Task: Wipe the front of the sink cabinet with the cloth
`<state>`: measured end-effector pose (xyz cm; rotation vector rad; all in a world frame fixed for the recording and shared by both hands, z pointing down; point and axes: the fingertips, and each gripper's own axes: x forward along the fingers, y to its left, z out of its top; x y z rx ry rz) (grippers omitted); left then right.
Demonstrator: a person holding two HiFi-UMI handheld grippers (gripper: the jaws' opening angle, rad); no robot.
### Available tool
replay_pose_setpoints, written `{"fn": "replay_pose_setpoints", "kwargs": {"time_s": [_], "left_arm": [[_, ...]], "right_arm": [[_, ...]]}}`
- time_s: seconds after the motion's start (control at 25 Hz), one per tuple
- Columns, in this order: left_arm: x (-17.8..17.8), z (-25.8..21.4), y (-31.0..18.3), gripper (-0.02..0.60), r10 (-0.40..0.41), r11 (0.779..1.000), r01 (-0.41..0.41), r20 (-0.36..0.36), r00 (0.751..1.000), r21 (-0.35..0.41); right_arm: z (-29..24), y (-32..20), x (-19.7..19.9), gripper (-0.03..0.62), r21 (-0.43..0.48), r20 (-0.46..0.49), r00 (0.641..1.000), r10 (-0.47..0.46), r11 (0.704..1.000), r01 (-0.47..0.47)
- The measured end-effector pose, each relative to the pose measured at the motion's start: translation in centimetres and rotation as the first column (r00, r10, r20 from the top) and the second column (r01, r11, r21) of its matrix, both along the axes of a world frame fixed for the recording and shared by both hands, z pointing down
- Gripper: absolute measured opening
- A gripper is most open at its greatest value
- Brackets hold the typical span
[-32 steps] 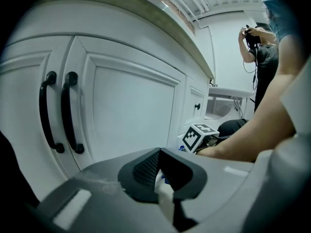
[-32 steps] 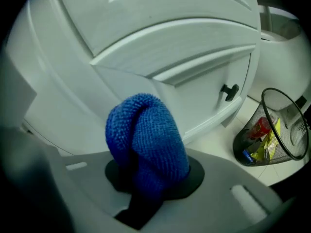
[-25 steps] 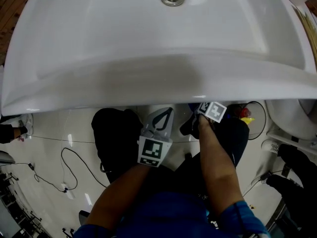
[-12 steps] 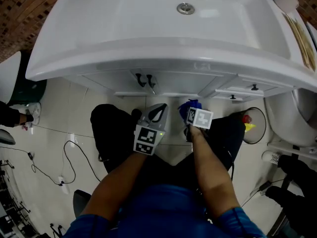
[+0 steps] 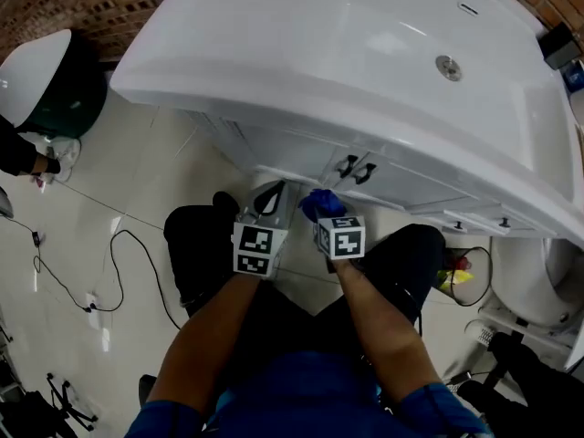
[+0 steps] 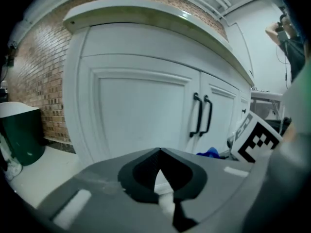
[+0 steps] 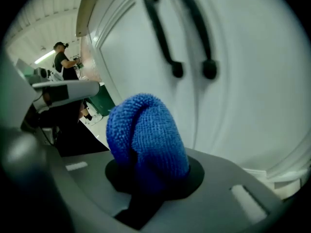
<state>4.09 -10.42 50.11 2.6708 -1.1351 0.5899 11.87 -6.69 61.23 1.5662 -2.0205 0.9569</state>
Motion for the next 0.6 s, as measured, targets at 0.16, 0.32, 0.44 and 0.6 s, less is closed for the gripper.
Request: {"fn": "replay_pose_setpoints", "kwargs": {"time_s": [0.16, 0.32, 0.44, 0.6], "left_arm": [[-7.6, -1.5, -4.0, 0.0, -0.098, 0.994, 0.097, 0.003, 0.995, 0.051], [-15.6, -1.6, -7.3, 0.0, -0.2, 0.978, 0.199, 0.004, 0.98, 0.062], [-19.4, -1.6, -8.2, 0.0, -0.249, 0.967, 0.25, -0.03, 0.968, 0.049], [-22.2, -0.6, -7.8, 0.0, -0.261, 0.965, 0.262, -0.054, 0.964, 0.019]], "right_arm": [[1.1, -4.1, -7.3, 0.071, -0.002, -0.03, 0.991, -0.133, 0.991, 0.133], [4.2, -8.3, -14.3, 0.069, -0.037, -0.047, 0.979, -0.199, 0.98, 0.197], [6.7, -10.5, -18.6, 0.069, -0.078, -0.05, 0.973, -0.224, 0.972, 0.219], [10.7, -12.3, -22.5, 0.067, -0.145, -0.048, 0.974, -0.223, 0.966, 0.214]]}}
